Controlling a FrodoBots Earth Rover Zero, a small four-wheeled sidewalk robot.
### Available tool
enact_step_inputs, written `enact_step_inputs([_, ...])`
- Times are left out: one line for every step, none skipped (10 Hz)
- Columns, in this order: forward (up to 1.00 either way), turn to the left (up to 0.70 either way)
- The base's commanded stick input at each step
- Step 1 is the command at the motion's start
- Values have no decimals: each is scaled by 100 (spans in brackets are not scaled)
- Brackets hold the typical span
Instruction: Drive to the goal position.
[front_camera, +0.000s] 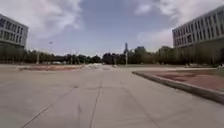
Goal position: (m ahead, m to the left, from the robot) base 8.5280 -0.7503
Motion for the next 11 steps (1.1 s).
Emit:
enact_step_inputs([100, 0])
enact_step_inputs([100, 0])
enact_step_inputs([100, 0])
enact_step_inputs([100, 0])
enact_step_inputs([100, 0])
enact_step_inputs([100, 0])
enact_step_inputs([100, 0])
enact_step_inputs([100, 0])
enact_step_inputs([100, 0])
enact_step_inputs([100, 0])
enact_step_inputs([100, 0])
